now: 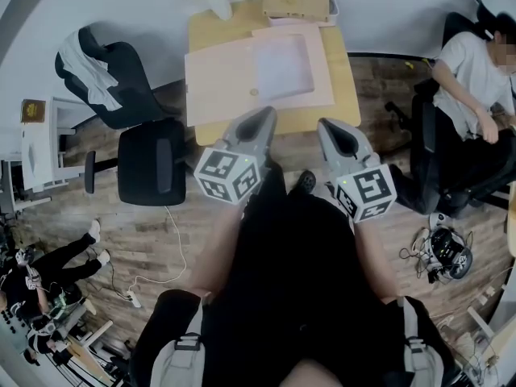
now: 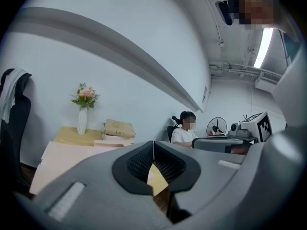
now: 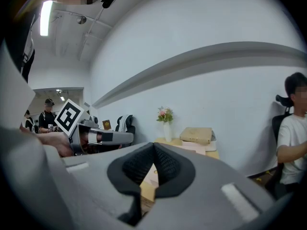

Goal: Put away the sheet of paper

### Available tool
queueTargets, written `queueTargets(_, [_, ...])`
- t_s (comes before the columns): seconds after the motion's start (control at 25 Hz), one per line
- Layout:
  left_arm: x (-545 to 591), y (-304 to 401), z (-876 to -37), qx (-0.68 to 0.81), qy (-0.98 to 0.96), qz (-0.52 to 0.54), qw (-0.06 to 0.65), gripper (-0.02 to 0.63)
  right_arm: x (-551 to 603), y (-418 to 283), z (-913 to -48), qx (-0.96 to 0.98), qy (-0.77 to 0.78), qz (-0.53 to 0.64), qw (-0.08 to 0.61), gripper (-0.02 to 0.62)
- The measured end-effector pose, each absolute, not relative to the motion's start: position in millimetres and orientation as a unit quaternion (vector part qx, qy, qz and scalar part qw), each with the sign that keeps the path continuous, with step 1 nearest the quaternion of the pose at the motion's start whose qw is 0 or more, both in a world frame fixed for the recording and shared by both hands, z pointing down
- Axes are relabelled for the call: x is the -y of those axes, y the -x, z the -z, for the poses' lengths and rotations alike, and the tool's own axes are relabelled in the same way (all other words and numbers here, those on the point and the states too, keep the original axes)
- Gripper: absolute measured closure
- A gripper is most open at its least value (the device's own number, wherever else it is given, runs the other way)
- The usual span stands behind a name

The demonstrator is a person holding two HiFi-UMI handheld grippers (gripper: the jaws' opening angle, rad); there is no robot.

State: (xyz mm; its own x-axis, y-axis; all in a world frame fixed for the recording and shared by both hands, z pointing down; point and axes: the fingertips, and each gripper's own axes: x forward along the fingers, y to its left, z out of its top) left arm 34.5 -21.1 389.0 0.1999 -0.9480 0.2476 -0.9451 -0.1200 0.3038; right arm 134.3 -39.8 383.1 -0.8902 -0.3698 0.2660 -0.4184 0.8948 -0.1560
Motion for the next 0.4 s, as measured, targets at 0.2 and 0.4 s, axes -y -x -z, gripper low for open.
queueTargets(0.2, [19.6, -35.1, -388.5, 0.634, -0.748, 0.002, 0.199, 0.592, 38.0, -135.4, -383.0, 0.967, -0.202, -0.107, 0.114, 0.594])
queueTargets(0.4, [18.0, -36.2, -388.0, 0.634, -0.748, 0.0, 0.199, 0.592, 36.5, -136.0, -383.5, 0.967, -0.201, -0.109, 0.114, 0.594])
